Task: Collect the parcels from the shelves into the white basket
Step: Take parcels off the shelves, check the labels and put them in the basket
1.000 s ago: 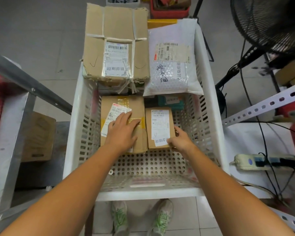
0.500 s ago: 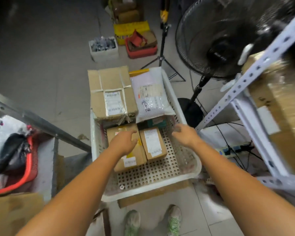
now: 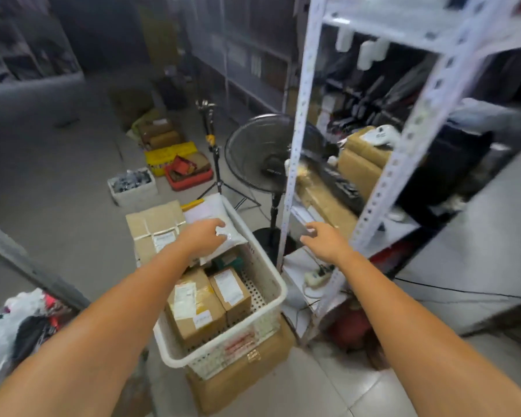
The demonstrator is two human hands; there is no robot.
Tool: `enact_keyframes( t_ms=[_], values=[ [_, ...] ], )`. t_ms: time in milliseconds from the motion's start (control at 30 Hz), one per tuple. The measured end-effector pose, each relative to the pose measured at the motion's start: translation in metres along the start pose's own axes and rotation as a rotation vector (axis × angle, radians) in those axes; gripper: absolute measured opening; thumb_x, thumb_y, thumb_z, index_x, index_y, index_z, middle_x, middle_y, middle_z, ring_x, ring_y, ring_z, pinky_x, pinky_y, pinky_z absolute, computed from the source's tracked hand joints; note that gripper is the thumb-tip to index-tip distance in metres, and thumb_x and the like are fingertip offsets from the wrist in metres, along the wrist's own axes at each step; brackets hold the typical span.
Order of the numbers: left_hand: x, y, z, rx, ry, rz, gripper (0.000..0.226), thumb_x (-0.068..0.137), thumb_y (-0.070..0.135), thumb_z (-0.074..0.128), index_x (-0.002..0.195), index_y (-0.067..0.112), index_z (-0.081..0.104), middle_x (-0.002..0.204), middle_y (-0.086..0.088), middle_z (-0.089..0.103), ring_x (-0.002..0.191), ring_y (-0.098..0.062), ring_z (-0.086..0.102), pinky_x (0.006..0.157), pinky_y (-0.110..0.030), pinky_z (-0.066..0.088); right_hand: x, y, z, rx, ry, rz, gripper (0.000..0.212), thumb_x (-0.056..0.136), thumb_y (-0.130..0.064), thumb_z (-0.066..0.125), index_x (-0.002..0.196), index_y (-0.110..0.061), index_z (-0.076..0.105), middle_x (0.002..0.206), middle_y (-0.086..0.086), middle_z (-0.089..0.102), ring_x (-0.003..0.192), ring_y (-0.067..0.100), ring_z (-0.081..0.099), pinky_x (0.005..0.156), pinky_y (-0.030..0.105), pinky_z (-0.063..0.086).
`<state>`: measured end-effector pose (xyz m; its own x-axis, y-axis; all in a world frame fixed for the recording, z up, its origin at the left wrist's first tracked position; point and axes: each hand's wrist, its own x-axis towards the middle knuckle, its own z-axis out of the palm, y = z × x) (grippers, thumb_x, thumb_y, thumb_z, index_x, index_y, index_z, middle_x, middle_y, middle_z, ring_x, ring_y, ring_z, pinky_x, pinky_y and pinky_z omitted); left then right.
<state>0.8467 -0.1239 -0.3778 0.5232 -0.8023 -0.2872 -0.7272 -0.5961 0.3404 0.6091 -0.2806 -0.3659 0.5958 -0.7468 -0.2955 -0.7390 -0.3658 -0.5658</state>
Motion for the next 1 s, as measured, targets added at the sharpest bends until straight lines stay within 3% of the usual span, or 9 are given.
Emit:
enact_keyframes(
  t_ms=[133,267,400,567,800,1000],
  values=[
    [-0.032,0.079,-0.009,0.132,0.038,0.142,0.043,0.095,0.036,0.050,0.135,0.024,0.049,0.131,-0.005,0.058,0.114,-0.026,0.056,0.090,-0.034,0.046,-0.068,0.050,-0.053,-0.028,0.068,0.048,0.052,0.095,-0.033,0.053,0.143,-0.016,0.043,0.143,0.010,0.048,0.126,0.029,0.049,0.100,0.038,0.043],
    [-0.052,0.185,0.006,0.138,-0.024,0.303,0.040,0.095,0.037,0.049,0.134,0.027,0.049,0.113,0.000,0.063,0.092,-0.021,0.061,0.077,-0.033,0.050,-0.136,0.125,-0.109,-0.041,0.198,0.133,0.051,0.094,-0.032,0.053,0.141,-0.017,0.046,0.142,0.008,0.051,0.128,0.028,0.048,0.103,0.035,0.041],
    [-0.069,0.303,0.042,0.177,-0.036,0.544,0.041,0.094,0.037,0.049,0.133,0.026,0.050,0.124,-0.003,0.061,0.109,-0.025,0.057,0.084,-0.032,0.044,-0.206,0.208,-0.162,-0.002,0.322,0.334,0.049,0.093,-0.028,0.053,0.141,-0.017,0.046,0.133,0.010,0.057,0.119,0.030,0.055,0.095,0.031,0.042],
    [-0.082,0.448,0.091,0.242,-0.127,0.826,0.042,0.093,0.039,0.052,0.133,0.027,0.051,0.127,-0.002,0.061,0.117,-0.025,0.055,0.095,-0.035,0.045,-0.293,0.300,-0.201,0.038,0.513,0.580,0.046,0.091,-0.035,0.055,0.135,-0.021,0.052,0.134,0.005,0.058,0.119,0.028,0.055,0.094,0.035,0.046],
    [-0.115,0.617,0.184,0.412,-0.235,1.235,0.041,0.092,0.041,0.049,0.132,0.032,0.049,0.129,-0.002,0.059,0.119,-0.027,0.053,0.093,-0.037,0.047,-0.408,0.387,-0.199,0.201,0.741,1.016,0.050,0.093,-0.033,0.056,0.139,-0.015,0.048,0.139,0.009,0.053,0.127,0.027,0.049,0.102,0.033,0.040],
    [-0.199,0.670,0.238,0.497,-0.331,1.612,0.031,0.088,0.037,0.050,0.119,0.033,0.056,0.117,-0.003,0.063,0.102,-0.029,0.061,0.081,-0.033,0.051,-0.509,0.370,-0.138,0.315,0.889,1.343,0.051,0.092,-0.035,0.056,0.139,-0.016,0.048,0.140,0.010,0.052,0.127,0.028,0.050,0.102,0.034,0.041]
  ],
)
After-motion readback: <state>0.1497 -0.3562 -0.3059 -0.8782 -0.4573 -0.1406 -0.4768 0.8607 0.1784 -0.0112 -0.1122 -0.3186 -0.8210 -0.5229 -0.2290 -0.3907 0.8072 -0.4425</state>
